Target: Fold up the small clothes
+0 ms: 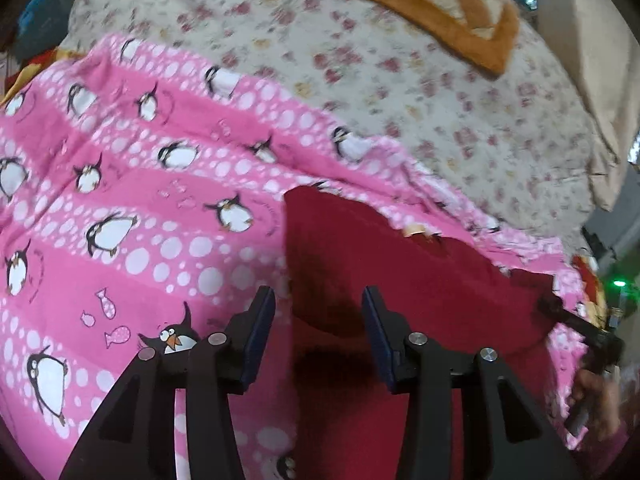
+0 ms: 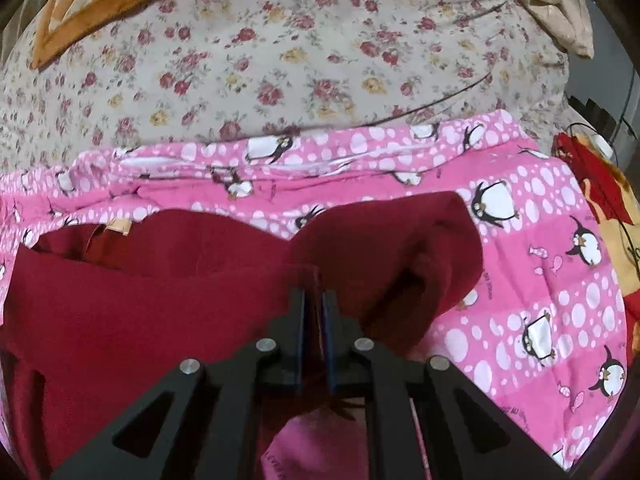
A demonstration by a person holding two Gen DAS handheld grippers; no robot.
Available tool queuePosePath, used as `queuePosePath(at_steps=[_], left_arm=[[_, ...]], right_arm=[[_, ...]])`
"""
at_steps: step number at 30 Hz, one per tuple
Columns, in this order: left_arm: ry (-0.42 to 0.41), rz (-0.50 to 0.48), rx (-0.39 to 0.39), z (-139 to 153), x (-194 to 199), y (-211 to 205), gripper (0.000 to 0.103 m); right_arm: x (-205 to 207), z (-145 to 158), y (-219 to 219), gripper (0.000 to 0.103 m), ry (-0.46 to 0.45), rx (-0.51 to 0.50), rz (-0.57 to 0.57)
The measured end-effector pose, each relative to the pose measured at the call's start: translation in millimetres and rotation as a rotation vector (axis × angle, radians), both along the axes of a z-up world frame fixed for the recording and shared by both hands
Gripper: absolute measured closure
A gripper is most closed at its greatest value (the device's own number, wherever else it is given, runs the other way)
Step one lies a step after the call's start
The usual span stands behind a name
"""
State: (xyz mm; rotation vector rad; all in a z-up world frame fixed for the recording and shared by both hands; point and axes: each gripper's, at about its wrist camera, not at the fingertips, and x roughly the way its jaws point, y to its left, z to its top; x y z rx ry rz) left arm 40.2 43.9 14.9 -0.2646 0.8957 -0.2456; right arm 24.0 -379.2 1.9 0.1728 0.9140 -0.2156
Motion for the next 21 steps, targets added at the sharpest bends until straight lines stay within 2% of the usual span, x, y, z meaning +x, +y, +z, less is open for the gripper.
queuePosePath(at_steps=[2, 4, 5, 6, 8, 13, 14, 15, 16, 19, 21], left_arm=[[0.025, 0.016, 0.044, -10.4, 6.8, -3.2, 0.080], [0.046, 0.015, 0.056, -18.6, 12.2, -7.0, 0.080], [0.057, 0.009, 0.046, -20.8, 14.9, -8.2, 0.080], [0.065, 0.002, 0.030, -22.1, 17.2, -9.1, 0.080], [0.071, -0.017, -0.004, -23.9, 22.2, -11.4, 0.077], [0.118, -0.013, 0.020, -42.9, 38.5, -19.8, 0.076], [0.124, -0.007, 0.012, -46.2, 39.4, -20.0, 0.081], [0.114, -0.005, 0.009, -46.1, 39.0, -19.7, 0.098], [0.112, -0.003, 0.013, -43.9, 39.0, -19.3, 0.103], [0.090, 0.007, -0.027, -30.7, 37.9, -10.2, 0.103], [0.081, 0.038, 0.001, -24.6, 35.4, -1.0, 0.103]], right_arm=[[-1.7, 6.8, 1.5, 0.094, -0.026, 0.020, -0.003], [-0.9, 7.7, 2.6, 0.094, -0.024, 0.040, -0.001], [-0.6, 6.1, 2.2, 0.087, -0.014, 0.058, -0.001], [-0.9, 4.5, 1.6, 0.075, -0.005, 0.079, -0.002], [-4.1, 1.5, 0.0, 0.062, -0.001, 0.132, -0.001], [-8.0, 1.3, 6.1, 0.052, -0.005, 0.132, 0.028], [-7.6, 1.1, 6.8, 0.051, -0.004, 0.134, 0.029], [-7.1, 1.0, 7.3, 0.050, -0.004, 0.135, 0.030], [-6.1, 0.4, 8.7, 0.050, -0.002, 0.137, 0.032], [-4.1, 0.4, 12.7, 0.046, 0.000, 0.146, 0.034], [-3.5, 1.9, 17.7, 0.045, -0.008, 0.168, 0.052]])
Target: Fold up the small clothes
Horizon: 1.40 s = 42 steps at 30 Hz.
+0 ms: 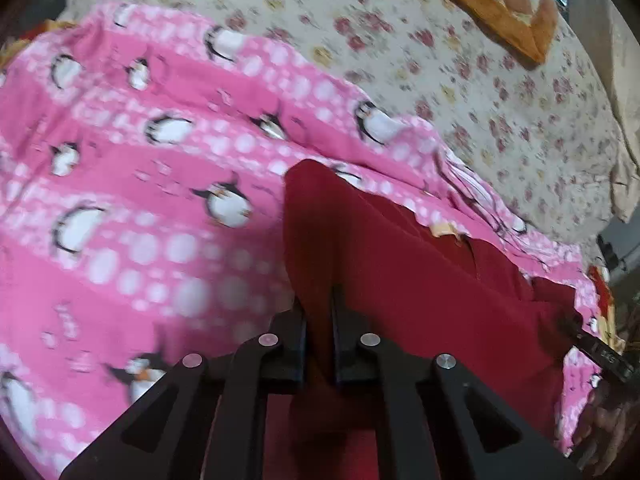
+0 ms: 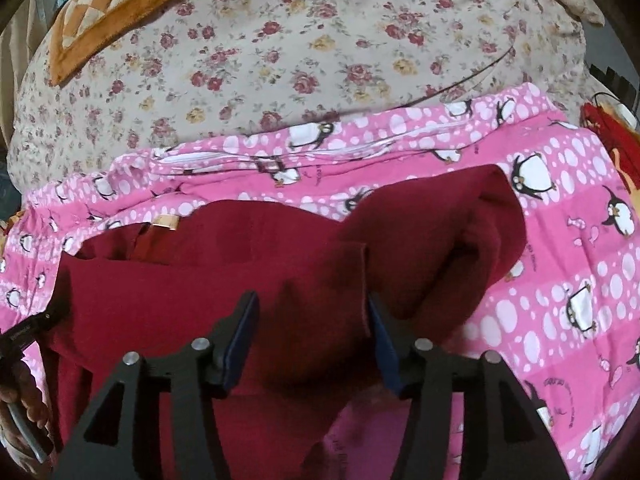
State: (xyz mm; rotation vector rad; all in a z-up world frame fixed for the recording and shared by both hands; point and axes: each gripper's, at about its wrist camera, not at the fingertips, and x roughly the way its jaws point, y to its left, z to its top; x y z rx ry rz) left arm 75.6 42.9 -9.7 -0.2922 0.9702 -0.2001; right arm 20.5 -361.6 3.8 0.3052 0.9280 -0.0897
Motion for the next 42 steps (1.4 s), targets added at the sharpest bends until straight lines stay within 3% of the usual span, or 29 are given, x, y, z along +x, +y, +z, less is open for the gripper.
queuePosePath(at_steps=[3, 7, 13, 19, 25, 36, 42], left_arm=[[0.047, 0.037, -0.019, -9.0, 3.1, 14.0, 0.103], [0.074, 0.050, 0.010, -18.5, 5.2, 11.8, 0.103], [0.084, 0.096, -0.022, -10.1, 0.3, 17.9, 0.103], [-0.027, 0.096, 0.091, 12.6, -21.4, 9.5, 0.103], [-0.061, 0.028, 0.173, 15.5, -28.2, -11.2, 0.103], [-0.098, 0.017, 0.208, 20.6, -37.9, -22.2, 0.103], [-0.080, -0.009, 0.253, 12.9, -37.9, -29.4, 0.100]], right_arm=[[2.7, 2.7, 12.2, 0.045, -0.018, 0.020, 0.043], [8.5, 1.1, 18.1, 0.044, -0.007, -0.036, 0.053], [-7.9, 13.8, -14.1, 0.044, -0.059, -0.076, -0.115], [0.4, 3.8, 8.3, 0.046, -0.018, -0.077, 0.020], [12.4, -37.6, 20.1, 0.046, 0.094, -0.147, 0.057], [-14.0, -0.1, 23.0, 0.046, 0.014, -0.083, 0.079], [-11.8, -6.8, 33.2, 0.046, 0.023, -0.079, 0.114]])
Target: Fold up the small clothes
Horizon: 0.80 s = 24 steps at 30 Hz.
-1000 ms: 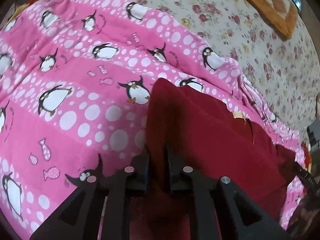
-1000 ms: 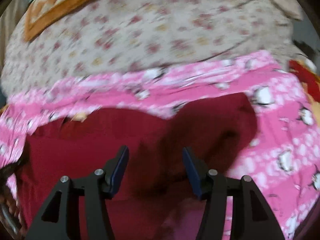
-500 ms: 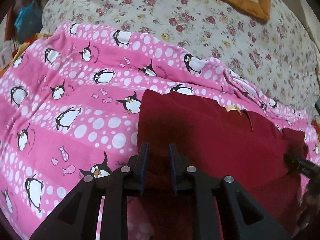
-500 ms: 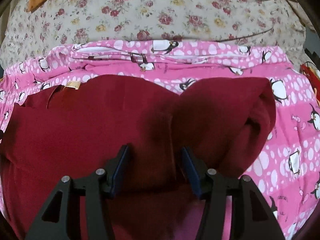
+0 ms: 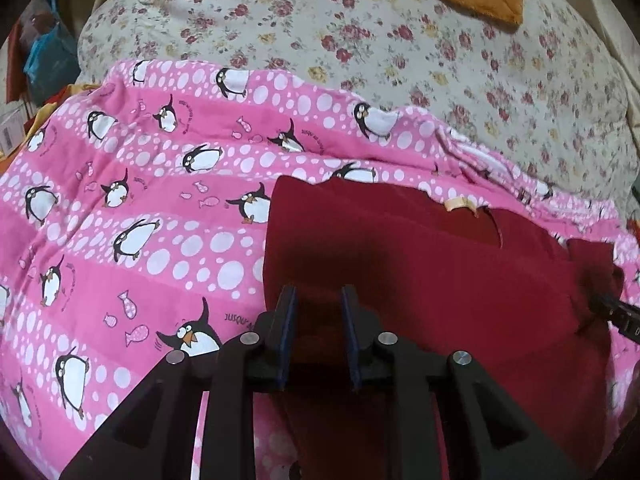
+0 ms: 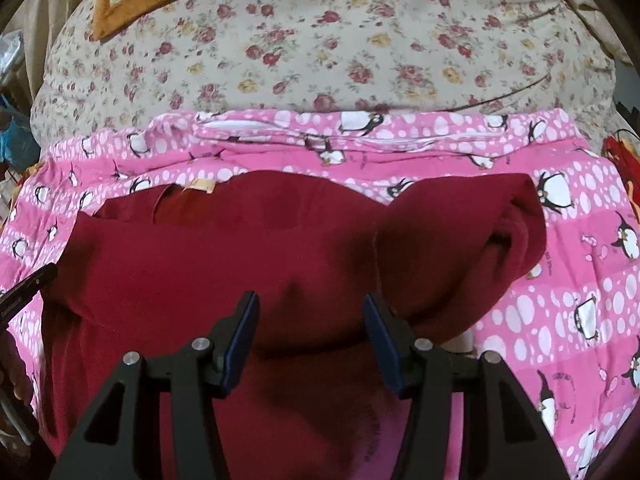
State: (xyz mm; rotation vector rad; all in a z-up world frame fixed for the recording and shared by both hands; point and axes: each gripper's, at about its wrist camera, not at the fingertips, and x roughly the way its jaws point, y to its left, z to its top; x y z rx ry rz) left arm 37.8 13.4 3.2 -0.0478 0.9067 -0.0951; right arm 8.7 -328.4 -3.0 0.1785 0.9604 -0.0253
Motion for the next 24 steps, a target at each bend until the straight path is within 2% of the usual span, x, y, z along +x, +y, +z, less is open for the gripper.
queuePosePath(at_steps=[5, 9, 11, 14, 16, 19, 24], left_arm=[[0.045, 0.002, 0.067, -15.5, 6.2, -6.6, 0.100], [0.032, 0.009, 0.110, -19.6, 7.2, -12.3, 0.099], [0.026, 0.012, 0.086, -16.0, 5.3, -11.1, 0.099], [-0.002, -0.005, -0.017, -2.8, 0.6, -5.4, 0.099], [-0.042, -0.017, -0.056, 7.5, -3.6, -4.4, 0.099], [-0.089, -0.042, -0.056, 15.9, -8.9, -9.3, 0.097], [-0.051, -0.044, -0.040, 8.2, -4.7, -14.2, 0.097]], right_arm=[[3.7, -21.7, -6.1, 0.046, 0.044, 0.051, -0.031], [-1.4, -10.9, -11.9, 0.046, 0.032, 0.089, -0.019], [-9.3, 3.0, -25.5, 0.046, 0.003, 0.131, -0.049], [-27.3, 27.3, -53.2, 0.046, -0.071, 0.153, -0.108], [-35.6, 39.8, -74.4, 0.046, -0.101, 0.154, -0.159], [-40.5, 48.7, -109.8, 0.046, -0.125, 0.210, -0.239], [-33.2, 40.3, -130.1, 0.046, -0.134, 0.357, -0.286]])
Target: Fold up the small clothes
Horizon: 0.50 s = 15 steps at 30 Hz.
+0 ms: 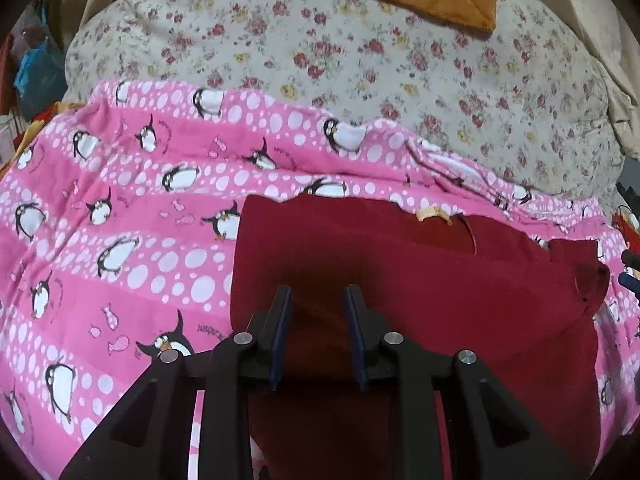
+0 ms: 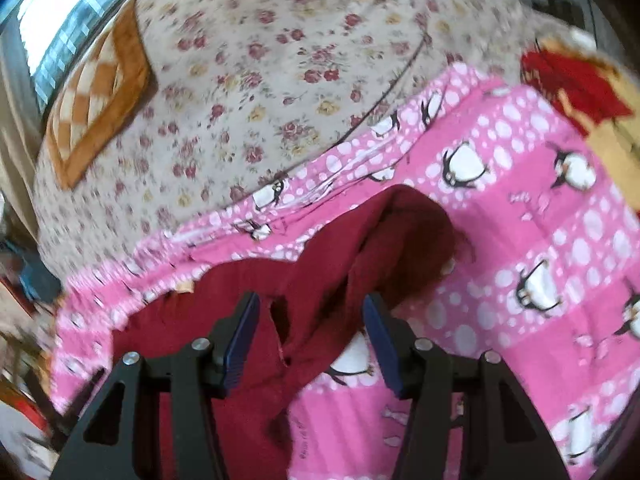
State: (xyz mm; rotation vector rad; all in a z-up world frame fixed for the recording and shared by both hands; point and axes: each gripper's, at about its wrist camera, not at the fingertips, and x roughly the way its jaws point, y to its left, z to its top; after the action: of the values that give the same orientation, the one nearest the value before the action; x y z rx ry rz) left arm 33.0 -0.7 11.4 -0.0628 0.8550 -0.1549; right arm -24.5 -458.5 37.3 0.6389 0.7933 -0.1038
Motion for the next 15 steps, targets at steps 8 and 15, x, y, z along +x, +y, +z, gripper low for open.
queuePosePath(at_steps=[8, 15], left_arm=[[0.013, 0.017, -0.028, -1.7, 2.7, 6.6, 0.097], [0.030, 0.011, -0.015, -6.9, 5.9, 3.4, 0.097]], right_arm=[[30.4, -18.7, 18.3, 0.046, 0.064, 0.000, 0.056], [50.1, -53.9, 17.0, 0.076, 0.144, 0.013, 0.049]])
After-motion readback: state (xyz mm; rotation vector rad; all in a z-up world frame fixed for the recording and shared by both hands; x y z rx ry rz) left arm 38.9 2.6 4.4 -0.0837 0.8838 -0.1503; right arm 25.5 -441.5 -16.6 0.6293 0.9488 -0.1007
